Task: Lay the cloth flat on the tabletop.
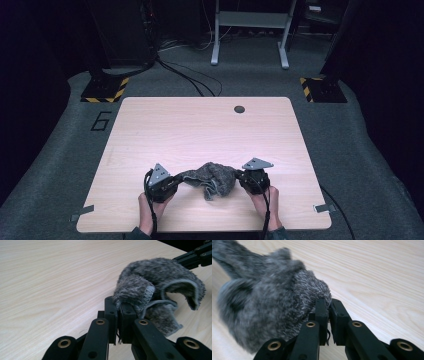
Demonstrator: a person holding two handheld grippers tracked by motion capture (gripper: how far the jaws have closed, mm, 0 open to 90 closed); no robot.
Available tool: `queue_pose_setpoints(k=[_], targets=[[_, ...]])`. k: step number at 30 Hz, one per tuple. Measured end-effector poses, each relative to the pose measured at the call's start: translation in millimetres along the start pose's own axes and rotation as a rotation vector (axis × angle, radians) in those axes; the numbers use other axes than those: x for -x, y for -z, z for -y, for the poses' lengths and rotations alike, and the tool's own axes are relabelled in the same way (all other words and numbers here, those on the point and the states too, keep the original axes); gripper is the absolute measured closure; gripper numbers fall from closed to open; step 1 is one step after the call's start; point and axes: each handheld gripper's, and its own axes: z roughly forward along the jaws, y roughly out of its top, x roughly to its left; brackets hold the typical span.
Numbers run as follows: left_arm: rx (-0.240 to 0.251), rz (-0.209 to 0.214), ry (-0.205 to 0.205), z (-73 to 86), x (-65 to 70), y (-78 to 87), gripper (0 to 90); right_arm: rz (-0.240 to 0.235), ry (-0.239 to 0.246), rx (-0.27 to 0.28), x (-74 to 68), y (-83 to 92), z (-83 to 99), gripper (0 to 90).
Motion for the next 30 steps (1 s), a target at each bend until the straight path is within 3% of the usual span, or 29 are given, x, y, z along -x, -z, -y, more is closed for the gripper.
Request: queue_pose_setpoints(k=[6,12,13,14,17,19,21,24,25,27,29,30], targets=[[0.004,-0.012,0.041,4.6,-8.8,3.3,86.4,0.034,-0.038,-0.021,18.5,-7.0,4.4,84.7],[-0.004,-0.02,0.063,7.4,-14.5,5.1,86.3,0.038,-0.053,-0.045,26.5,-17.4,4.1,84.0],[-0.008,-0.02,0.065,7.9,-14.6,5.0,86.1,0.04,-0.053,-0.055,25.8,-19.1,3.2,82.4],[-0.009,-0.018,0.066,8.2,-14.5,4.6,85.4,0.04,-0.043,-0.067,25.2,-20.5,1.2,75.3],[-0.013,-0.015,0.067,9.5,-14.5,4.0,80.3,0.019,-0.049,-0.051,21.4,-14.8,-2.0,63.5],[-0.015,-0.01,0.067,10.2,-14.9,2.3,74.1,0.004,-0.026,0.007,9.7,2.5,-8.4,54.9],[-0.031,-0.003,0.059,9.7,-14.9,1.3,73.2,-0.003,-0.026,0.012,4.7,7.2,-10.4,54.4],[-0.037,-0.004,0.056,9.0,-13.8,-1.1,72.3,-0.05,0.031,0.06,-16.3,22.9,-17.8,50.3],[-0.043,-0.004,0.052,8.8,-13.9,-2.2,72.4,-0.085,0.041,0.072,-22.7,25.3,-19.3,49.0],[-0.044,-0.01,0.059,9.0,-13.3,-4.0,75.1,-0.118,0.08,0.056,-36.1,24.5,-20.2,48.0],[-0.049,-0.014,0.058,9.2,-13.7,-5.8,80.0,-0.1,0.136,0.017,-48.7,17.6,-18.2,49.0],[-0.041,-0.022,0.06,9.7,-13.8,-6.7,83.0,-0.085,0.161,-0.018,-53.3,11.5,-16.0,55.3]])
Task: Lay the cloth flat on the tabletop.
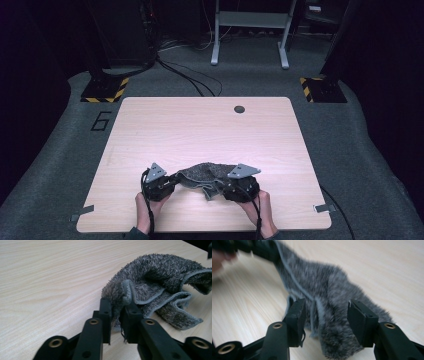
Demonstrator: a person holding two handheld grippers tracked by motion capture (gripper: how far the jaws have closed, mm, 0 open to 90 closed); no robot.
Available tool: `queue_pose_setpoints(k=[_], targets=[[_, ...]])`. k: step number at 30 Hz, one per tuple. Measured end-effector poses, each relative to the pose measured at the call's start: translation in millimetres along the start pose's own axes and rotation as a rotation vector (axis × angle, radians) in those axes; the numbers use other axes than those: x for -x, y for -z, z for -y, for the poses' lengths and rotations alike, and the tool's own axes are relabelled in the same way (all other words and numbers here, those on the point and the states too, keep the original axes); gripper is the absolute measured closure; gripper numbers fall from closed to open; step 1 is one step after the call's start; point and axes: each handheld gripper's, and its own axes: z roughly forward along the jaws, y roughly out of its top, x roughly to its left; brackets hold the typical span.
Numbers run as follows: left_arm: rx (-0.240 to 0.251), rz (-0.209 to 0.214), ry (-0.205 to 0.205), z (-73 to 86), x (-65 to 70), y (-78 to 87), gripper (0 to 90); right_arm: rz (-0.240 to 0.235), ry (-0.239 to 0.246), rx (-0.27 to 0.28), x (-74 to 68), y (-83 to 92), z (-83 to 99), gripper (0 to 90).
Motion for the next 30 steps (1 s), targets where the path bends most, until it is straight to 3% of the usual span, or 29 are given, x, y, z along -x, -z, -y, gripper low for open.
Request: queue_pose_setpoints(k=[2,3,5,7,15,18,23,26,30], targets=[[0.001,-0.004,0.003,0.5,-1.6,0.4,86.5,0.005,0.029,-0.03,-1.3,-5.9,2.9,66.6],[-0.011,0.002,0.007,0.3,-2.9,1.9,87.3,0.044,0.014,-0.049,-0.4,-10.0,7.4,79.3],[-0.004,-0.005,0.007,0.9,-5.1,3.0,87.5,0.051,0.022,-0.053,2.3,-9.8,8.4,82.3],[-0.002,-0.008,0.019,1.5,-7.4,5.1,87.7,0.072,-0.009,-0.045,9.5,-7.5,11.2,85.1],[0.015,-0.022,0.031,0.0,-12.5,9.9,88.0,0.16,-0.035,-0.031,39.4,13.7,14.5,85.5],[0.024,-0.032,0.036,-1.3,-15.0,12.6,87.9,0.185,-0.069,-0.017,51.7,21.4,16.6,85.4],[0.02,-0.03,0.044,-2.8,-19.4,15.8,88.0,0.184,-0.124,-0.001,70.5,29.8,20.9,85.3],[-0.001,-0.032,0.05,-2.0,-21.3,12.4,87.9,0.163,-0.178,-0.016,83.3,22.8,26.0,84.9],[-0.052,-0.033,0.066,0.9,-26.7,1.1,87.5,0.135,-0.219,-0.1,92.9,-6.1,33.7,80.0]])
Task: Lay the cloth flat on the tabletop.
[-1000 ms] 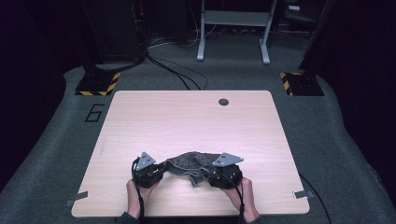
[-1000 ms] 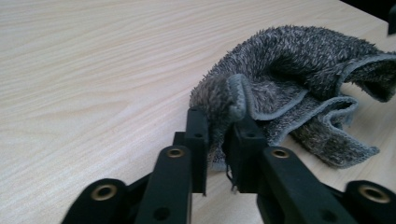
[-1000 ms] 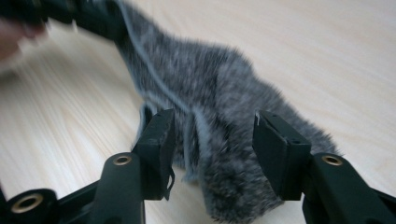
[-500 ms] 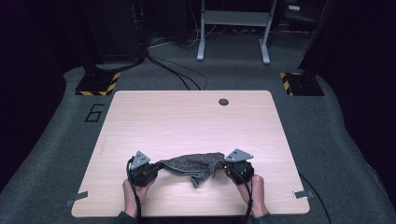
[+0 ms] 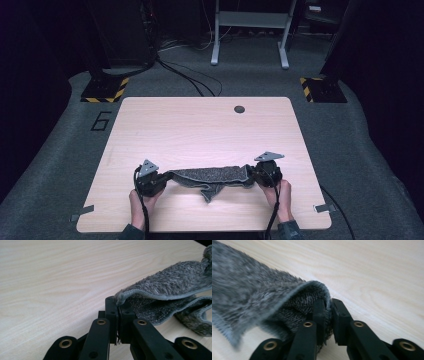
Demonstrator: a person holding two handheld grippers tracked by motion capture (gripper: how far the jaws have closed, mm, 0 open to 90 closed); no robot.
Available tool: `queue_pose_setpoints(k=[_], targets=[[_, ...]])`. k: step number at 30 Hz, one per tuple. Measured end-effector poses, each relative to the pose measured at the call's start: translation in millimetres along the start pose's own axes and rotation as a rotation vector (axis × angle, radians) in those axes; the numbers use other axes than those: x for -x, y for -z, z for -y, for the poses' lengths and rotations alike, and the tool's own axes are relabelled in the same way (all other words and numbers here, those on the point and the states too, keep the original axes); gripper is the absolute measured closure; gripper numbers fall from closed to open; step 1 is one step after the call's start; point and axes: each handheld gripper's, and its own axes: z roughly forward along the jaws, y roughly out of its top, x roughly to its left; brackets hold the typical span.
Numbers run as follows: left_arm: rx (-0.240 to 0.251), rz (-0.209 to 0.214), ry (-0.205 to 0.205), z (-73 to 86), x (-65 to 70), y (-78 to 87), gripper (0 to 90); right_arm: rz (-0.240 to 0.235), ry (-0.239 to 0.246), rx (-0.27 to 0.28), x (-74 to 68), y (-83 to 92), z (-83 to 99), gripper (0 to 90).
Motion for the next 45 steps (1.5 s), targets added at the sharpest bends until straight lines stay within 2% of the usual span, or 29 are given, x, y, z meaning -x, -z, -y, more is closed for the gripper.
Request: queue_pose_setpoints(k=[2,3,4,5,6,7,8,9,11,14,15,18,22,26,30,32,33,34,35,36,37,39,41,43,45], targets=[[-0.015,-0.003,0.004,0.9,-2.8,-3.3,86.7,-0.001,-0.005,-0.028,1.7,-10.1,1.8,74.3],[-0.033,0.001,0.01,1.3,-4.9,-4.1,80.2,-0.01,-0.02,-0.027,3.1,-11.5,3.6,65.9],[-0.04,0.003,0.012,1.7,-6.4,-4.5,80.2,-0.01,-0.02,-0.027,3.1,-11.5,3.6,65.9],[-0.05,0.001,0.02,2.0,-9.2,-4.7,70.3,-0.014,-0.029,-0.01,4.1,-6.1,4.2,60.8],[-0.052,0.001,0.029,2.4,-11.0,-4.7,70.3,-0.014,-0.029,-0.01,4.1,-6.1,4.2,60.8],[-0.052,0.006,0.035,2.8,-12.5,-5.0,67.5,-0.012,-0.045,-0.011,3.8,-1.9,4.3,58.3],[-0.061,0.002,0.035,2.6,-13.4,-4.4,64.1,-0.011,-0.026,0.002,5.8,1.4,3.9,55.5],[-0.071,0.001,0.038,2.4,-14.0,-4.4,60.0,-0.016,-0.043,0.007,5.4,5.3,3.0,54.4],[-0.08,-0.001,0.032,2.4,-13.8,-4.0,54.0,-0.026,-0.013,0.018,5.8,14.8,0.3,51.2],[-0.081,-0.006,0.024,2.4,-11.7,-3.0,51.3,-0.033,-0.007,0.029,0.9,20.3,-0.9,49.2],[-0.079,-0.008,0.02,2.5,-11.0,-2.7,49.4,-0.039,0.018,0.034,-2.3,23.6,-1.0,48.9],[-0.076,-0.006,0.018,1.3,-10.3,-1.0,46.8,-0.041,0.04,0.036,-12.0,31.2,1.6,48.3],[-0.075,-0.008,0.007,-1.7,-10.1,1.6,44.0,-0.035,0.041,0.06,-14.7,40.3,6.1,47.7],[-0.08,-0.013,0.005,-1.9,-12.2,1.2,40.6,-0.043,0.002,0.09,-17.2,53.3,15.9,46.6],[-0.078,-0.017,0.012,-2.3,-13.7,-0.8,39.5,-0.034,-0.006,0.118,-21.4,64.1,24.8,46.6],[-0.08,-0.024,0.005,-3.6,-13.3,-1.1,39.2,-0.049,-0.023,0.13,-24.0,69.3,29.9,46.5],[-0.086,-0.015,-0.002,-4.6,-14.0,-1.0,39.2,-0.061,-0.038,0.128,-27.4,70.8,33.0,46.6],[-0.087,-0.018,0.0,-5.4,-13.8,-1.1,39.0,-0.074,-0.035,0.124,-30.4,70.0,35.8,47.0],[-0.087,-0.018,-0.004,-6.4,-14.0,-1.5,38.9,-0.088,-0.032,0.096,-38.5,63.7,40.8,47.3],[-0.085,-0.018,-0.006,-7.2,-14.3,-2.3,38.9,-0.088,-0.032,0.096,-38.5,63.7,40.8,47.3],[-0.093,-0.019,-0.004,-8.2,-14.6,-3.0,38.6,-0.108,-0.035,0.071,-43.1,51.7,44.3,47.4],[-0.092,-0.025,-0.011,-10.1,-15.5,-6.6,38.2,-0.111,-0.042,0.059,-44.7,46.8,45.0,47.6],[-0.11,-0.028,-0.02,-12.1,-16.2,-8.2,36.3,-0.096,-0.052,0.043,-47.6,30.9,46.1,47.6],[-0.131,-0.019,-0.039,-13.3,-17.5,-11.3,35.6,-0.111,-0.061,0.036,-48.0,21.6,46.6,48.5],[-0.147,-0.005,-0.038,-13.1,-18.0,-14.9,35.3,-0.104,-0.06,0.038,-47.8,14.6,47.1,51.3]])
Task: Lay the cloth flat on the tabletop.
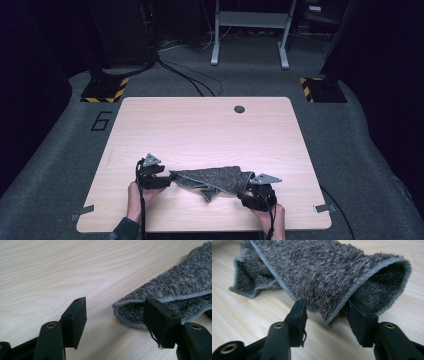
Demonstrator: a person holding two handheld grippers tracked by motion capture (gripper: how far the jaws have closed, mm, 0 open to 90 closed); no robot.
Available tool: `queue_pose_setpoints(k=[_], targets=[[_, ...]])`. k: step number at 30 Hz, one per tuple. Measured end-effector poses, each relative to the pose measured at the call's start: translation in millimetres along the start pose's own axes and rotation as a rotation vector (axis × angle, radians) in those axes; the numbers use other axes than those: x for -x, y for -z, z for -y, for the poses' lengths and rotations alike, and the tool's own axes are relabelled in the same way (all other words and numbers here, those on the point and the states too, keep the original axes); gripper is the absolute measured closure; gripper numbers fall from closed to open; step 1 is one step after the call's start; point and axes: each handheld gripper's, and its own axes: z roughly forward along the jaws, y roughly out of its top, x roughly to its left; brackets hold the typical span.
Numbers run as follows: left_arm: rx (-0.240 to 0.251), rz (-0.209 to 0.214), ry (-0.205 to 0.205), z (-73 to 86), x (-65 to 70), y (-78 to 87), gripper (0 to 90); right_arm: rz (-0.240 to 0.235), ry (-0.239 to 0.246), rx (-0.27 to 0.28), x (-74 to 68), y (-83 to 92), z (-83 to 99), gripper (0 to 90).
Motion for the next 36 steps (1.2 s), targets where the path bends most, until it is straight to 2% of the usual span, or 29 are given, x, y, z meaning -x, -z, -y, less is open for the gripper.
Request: queue_pose_setpoints(k=[1,2,4,6,8,14,20,21,22,23,25,28,32,33,36], targets=[[-0.014,0.01,-0.004,-0.2,-1.1,-1.6,35.3,-0.003,-0.009,-0.002,0.5,-3.0,0.4,51.7],[-0.016,0.013,-0.001,0.2,-1.4,-2.9,37.5,0.004,-0.008,-0.006,1.7,-6.7,0.7,57.0],[-0.028,0.019,-0.009,0.2,-2.3,-5.3,39.6,0.008,-0.006,-0.008,2.9,-9.4,0.9,61.7],[-0.018,0.018,-0.005,-0.2,-1.8,-6.6,41.6,0.008,-0.006,-0.011,3.0,-10.3,0.8,64.6],[-0.014,0.014,-0.024,-1.5,-1.4,-7.0,42.8,0.012,0.002,-0.015,2.4,-11.5,0.1,69.0],[-0.032,0.029,-0.002,-1.2,-4.3,-12.6,40.4,0.009,0.036,-0.019,0.1,-15.2,-0.6,81.9],[-0.041,0.034,-0.03,-3.6,-1.2,-19.1,43.5,0.01,0.053,-0.018,-1.9,-14.3,-2.0,86.5],[-0.036,0.03,-0.036,-3.7,-0.3,-20.0,45.5,0.009,0.053,-0.013,-1.7,-12.9,-2.7,86.8],[-0.039,0.028,-0.042,-4.1,1.1,-20.3,51.4,0.01,0.054,-0.007,-1.2,-10.0,-3.7,87.1],[-0.044,0.009,-0.06,-4.5,3.0,-20.7,51.4,0.01,0.054,-0.007,-1.2,-10.0,-3.7,87.1],[-0.057,-0.049,-0.101,-5.7,7.5,-21.7,62.0,0.01,0.045,0.007,-0.2,-6.1,-4.8,87.3],[-0.055,-0.061,-0.102,-6.0,7.8,-21.9,73.3,0.013,0.044,0.024,0.7,0.1,-6.3,87.4],[-0.05,-0.054,-0.091,-5.1,9.3,-22.1,85.0,0.012,0.043,0.048,1.1,8.5,-8.7,87.4],[-0.042,-0.063,-0.108,-4.5,10.7,-22.8,87.0,0.014,0.048,0.054,1.7,9.4,-9.2,87.3],[-0.036,-0.069,-0.108,-3.3,12.4,-22.5,88.1,0.017,0.05,0.068,2.5,14.9,-11.8,87.0]])
